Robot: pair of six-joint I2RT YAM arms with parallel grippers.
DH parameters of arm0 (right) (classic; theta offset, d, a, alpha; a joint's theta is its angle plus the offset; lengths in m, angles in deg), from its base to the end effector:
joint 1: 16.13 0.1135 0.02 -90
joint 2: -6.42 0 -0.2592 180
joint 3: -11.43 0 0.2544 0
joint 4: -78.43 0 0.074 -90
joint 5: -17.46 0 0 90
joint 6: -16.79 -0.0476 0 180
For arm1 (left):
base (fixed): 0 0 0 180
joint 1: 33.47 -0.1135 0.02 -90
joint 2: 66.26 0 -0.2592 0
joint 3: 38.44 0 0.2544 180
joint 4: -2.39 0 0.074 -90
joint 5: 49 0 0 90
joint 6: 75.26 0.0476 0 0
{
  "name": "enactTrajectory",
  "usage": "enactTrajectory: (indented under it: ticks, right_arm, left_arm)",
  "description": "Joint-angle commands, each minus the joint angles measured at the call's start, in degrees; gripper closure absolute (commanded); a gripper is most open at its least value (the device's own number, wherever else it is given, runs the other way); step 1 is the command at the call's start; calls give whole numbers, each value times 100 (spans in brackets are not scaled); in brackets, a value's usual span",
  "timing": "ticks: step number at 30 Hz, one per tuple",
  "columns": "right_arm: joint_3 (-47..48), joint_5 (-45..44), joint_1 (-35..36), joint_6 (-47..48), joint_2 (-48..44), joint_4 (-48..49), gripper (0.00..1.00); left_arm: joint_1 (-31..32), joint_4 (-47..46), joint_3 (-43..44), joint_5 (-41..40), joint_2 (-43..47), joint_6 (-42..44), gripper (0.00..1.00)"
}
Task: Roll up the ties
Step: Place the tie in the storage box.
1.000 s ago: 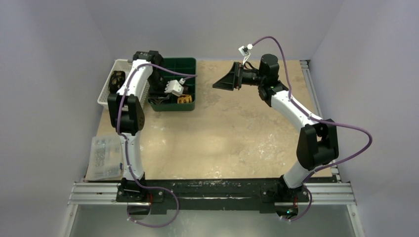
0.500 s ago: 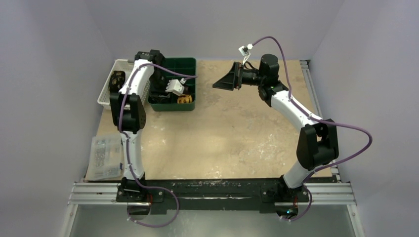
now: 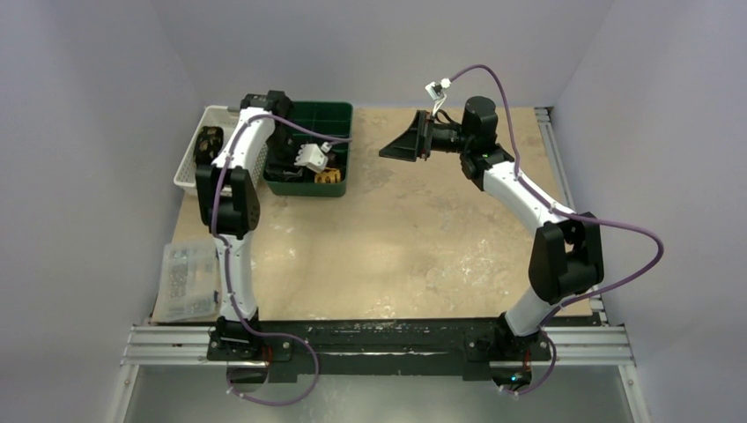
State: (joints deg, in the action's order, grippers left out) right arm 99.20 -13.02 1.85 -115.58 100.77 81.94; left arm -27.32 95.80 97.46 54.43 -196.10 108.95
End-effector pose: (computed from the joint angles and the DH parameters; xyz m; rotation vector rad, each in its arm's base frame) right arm 0.3587 0.1595 0.3375 -0.5235 1.7949 1.5956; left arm 0.4409 -0.0586 0.2192 2.2623 1.8758 -0.2015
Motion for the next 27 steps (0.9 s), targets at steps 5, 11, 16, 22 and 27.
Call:
enactTrajectory:
  ticks: [5,11,16,22,27]
  right_arm:
    - [162,-24,-16,18,-68,165,1]
    - [209,-27,-9,9,-35,191,1]
    - [163,-31,-15,9,-67,182,1]
    - [141,-31,-14,38,-112,136,1]
    - [161,-122,-13,103,-73,85,1]
  left_arm:
    - [-34,-222,-369,41,471,-33,100]
    - [-99,-702,-260,-10,639,-249,100]
    - [-123,-694,288,31,455,-282,100]
    - [-114,-606,487,163,499,-138,100]
    - [-114,-566,568,441,598,-1071,100]
